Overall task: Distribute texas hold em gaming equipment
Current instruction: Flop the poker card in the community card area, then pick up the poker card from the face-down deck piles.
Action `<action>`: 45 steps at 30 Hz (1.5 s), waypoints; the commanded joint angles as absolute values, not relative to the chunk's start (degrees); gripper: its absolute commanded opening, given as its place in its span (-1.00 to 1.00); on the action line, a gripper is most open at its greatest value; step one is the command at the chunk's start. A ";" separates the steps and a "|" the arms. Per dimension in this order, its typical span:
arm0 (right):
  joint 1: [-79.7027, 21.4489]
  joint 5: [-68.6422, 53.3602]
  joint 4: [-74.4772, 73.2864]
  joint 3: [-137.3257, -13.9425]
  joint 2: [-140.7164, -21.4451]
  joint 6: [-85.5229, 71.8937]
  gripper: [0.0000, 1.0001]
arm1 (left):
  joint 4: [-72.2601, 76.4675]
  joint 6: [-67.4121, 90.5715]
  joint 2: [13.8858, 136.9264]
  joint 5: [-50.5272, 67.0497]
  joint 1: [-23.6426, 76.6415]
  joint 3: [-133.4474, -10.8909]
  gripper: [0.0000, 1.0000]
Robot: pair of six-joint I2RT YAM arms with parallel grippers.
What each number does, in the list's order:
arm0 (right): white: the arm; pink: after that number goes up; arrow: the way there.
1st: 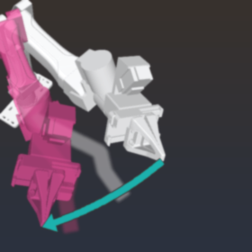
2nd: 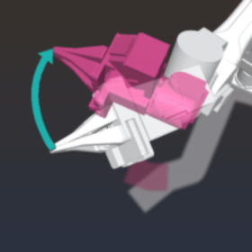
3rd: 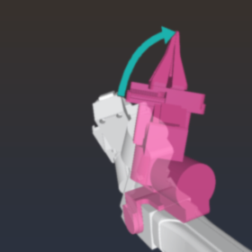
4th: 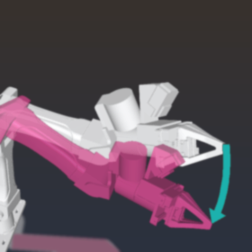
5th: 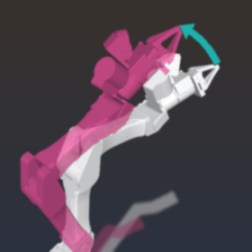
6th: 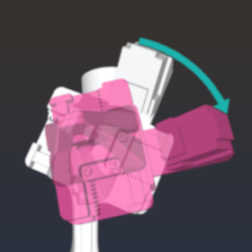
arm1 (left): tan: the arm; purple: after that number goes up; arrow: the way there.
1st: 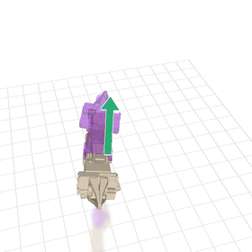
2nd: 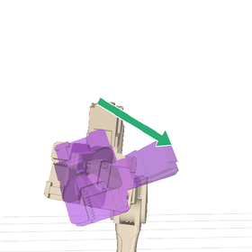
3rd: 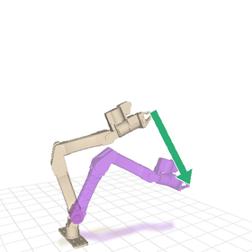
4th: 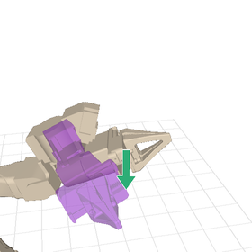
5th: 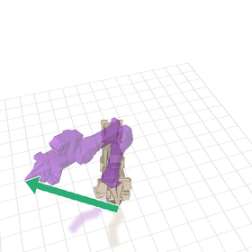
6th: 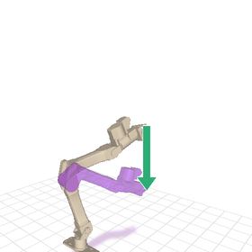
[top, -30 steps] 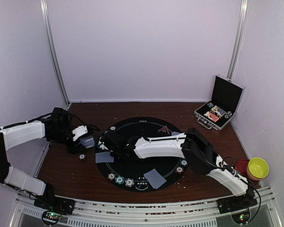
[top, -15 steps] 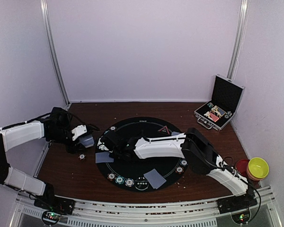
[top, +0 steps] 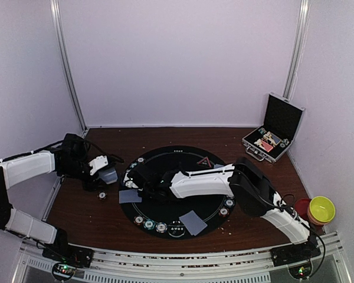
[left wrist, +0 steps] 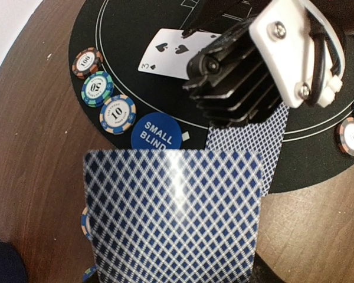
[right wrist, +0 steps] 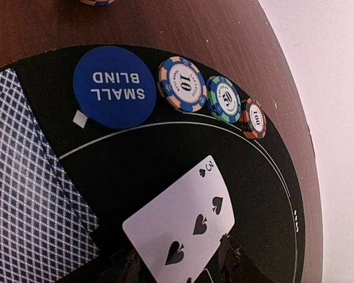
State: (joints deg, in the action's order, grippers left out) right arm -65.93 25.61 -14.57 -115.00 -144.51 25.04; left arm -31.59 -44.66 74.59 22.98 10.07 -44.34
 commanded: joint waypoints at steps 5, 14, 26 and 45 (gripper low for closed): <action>-66.87 24.70 -14.60 -113.51 -139.95 23.71 0.07 | -32.08 -44.99 73.75 24.60 9.58 -45.15 0.06; -67.68 25.63 -14.52 -114.41 -139.59 23.99 0.13 | -32.08 -45.00 73.92 24.87 9.52 -45.18 0.06; -66.79 28.33 -8.50 -100.94 -126.04 14.17 0.40 | -32.44 -45.07 73.52 25.73 9.56 -45.27 0.06; -59.60 -20.08 13.13 -85.99 -118.55 -39.76 0.58 | -32.70 -44.32 72.43 28.38 12.40 -44.74 0.06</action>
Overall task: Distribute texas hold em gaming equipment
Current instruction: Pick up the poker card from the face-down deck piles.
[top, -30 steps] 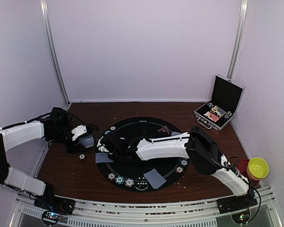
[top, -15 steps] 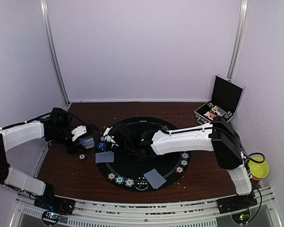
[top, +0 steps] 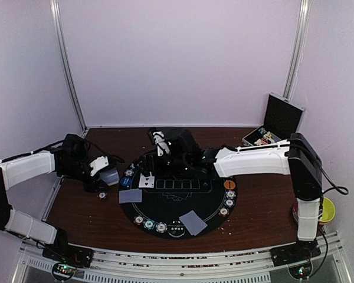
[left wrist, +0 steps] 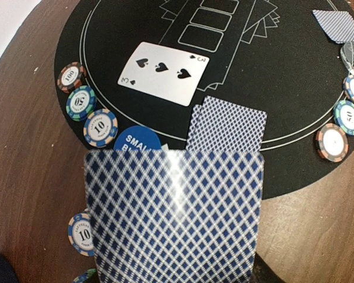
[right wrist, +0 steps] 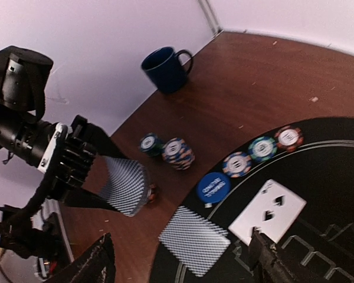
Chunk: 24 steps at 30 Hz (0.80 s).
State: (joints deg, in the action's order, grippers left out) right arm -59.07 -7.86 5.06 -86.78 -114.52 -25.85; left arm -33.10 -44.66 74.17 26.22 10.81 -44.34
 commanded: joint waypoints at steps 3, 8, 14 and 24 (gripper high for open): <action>-59.59 -23.31 18.13 -85.41 -120.46 -44.78 0.57 | -32.70 -43.75 71.67 28.34 13.97 -44.74 0.06; -59.68 -24.63 20.99 -85.25 -122.66 -49.04 0.55 | -32.70 -42.68 70.54 27.58 16.90 -44.41 0.07; -59.88 -27.28 24.54 -86.15 -125.71 -52.51 0.51 | -32.46 -40.98 69.88 26.87 20.51 -44.21 0.07; -60.56 -28.87 25.08 -89.17 -129.60 -54.42 0.45 | -31.64 -39.02 70.13 25.38 24.24 -44.26 0.07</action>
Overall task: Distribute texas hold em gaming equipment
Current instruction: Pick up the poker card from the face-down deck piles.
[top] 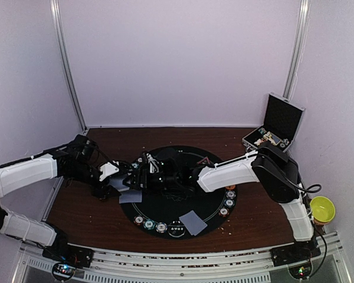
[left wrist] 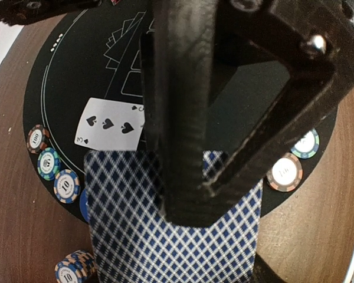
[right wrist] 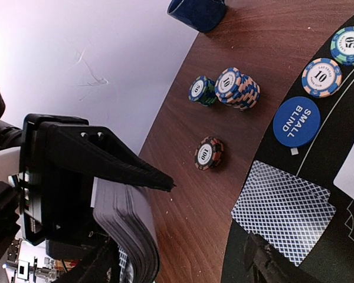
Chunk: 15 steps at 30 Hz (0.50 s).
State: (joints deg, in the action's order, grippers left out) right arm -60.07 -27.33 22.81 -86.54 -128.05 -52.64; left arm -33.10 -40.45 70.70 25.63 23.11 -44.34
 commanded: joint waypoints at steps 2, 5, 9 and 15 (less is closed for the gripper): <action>-60.64 -29.52 25.43 -90.05 -130.69 -55.11 0.44 | -31.40 -38.79 70.32 25.13 24.74 -44.12 0.07; -60.80 -30.66 26.36 -91.48 -132.07 -56.36 0.42 | -31.29 -38.61 70.49 25.05 25.11 -43.97 0.07; -61.03 -30.86 25.00 -94.29 -133.67 -56.52 0.37 | -31.20 -38.49 70.38 25.00 25.39 -43.94 0.07; -60.72 -27.89 19.97 -94.79 -133.92 -54.24 0.18 | -30.87 -38.50 70.07 24.80 25.53 -43.19 0.07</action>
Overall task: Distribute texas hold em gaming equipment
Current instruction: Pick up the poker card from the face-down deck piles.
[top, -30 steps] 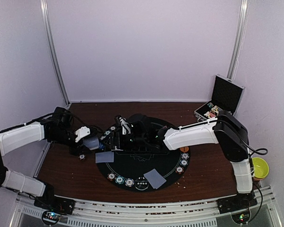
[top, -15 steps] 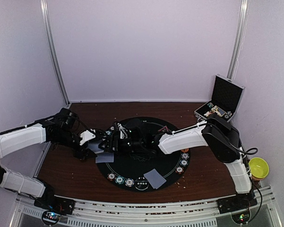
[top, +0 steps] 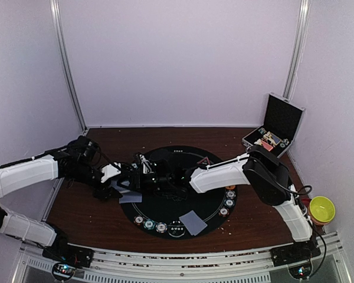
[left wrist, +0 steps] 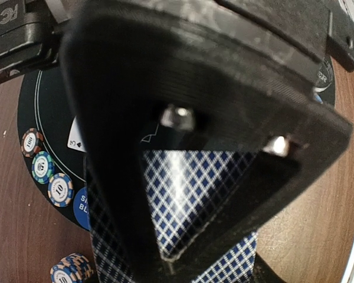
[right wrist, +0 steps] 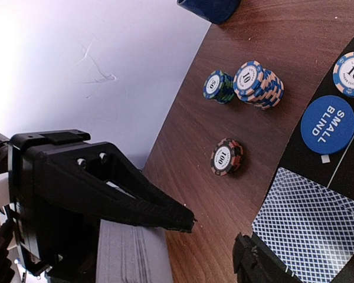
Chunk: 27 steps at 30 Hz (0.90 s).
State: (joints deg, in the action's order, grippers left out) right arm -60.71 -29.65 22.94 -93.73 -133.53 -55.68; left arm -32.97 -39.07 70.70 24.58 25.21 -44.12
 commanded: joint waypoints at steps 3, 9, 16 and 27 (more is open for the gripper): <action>-60.24 -26.27 17.59 -93.71 -133.03 -52.80 0.09 | -30.76 -38.49 69.87 24.92 25.53 -42.98 0.07; -59.13 -24.07 16.05 -90.85 -130.67 -51.26 -0.06 | -30.61 -38.34 69.82 24.96 25.66 -43.02 0.07; -58.33 -23.50 16.55 -88.11 -128.15 -50.47 -0.20 | -30.19 -38.24 69.96 24.80 25.59 -42.72 0.07; -58.60 -26.99 21.89 -83.69 -122.22 -51.42 -0.62 | -29.49 -38.14 70.55 24.65 25.66 -42.37 0.07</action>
State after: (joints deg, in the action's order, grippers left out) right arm -59.42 -27.68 21.65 -85.76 -126.41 -51.51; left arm -31.62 -38.44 70.72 23.22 25.52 -42.74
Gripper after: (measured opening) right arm 0.221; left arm 0.533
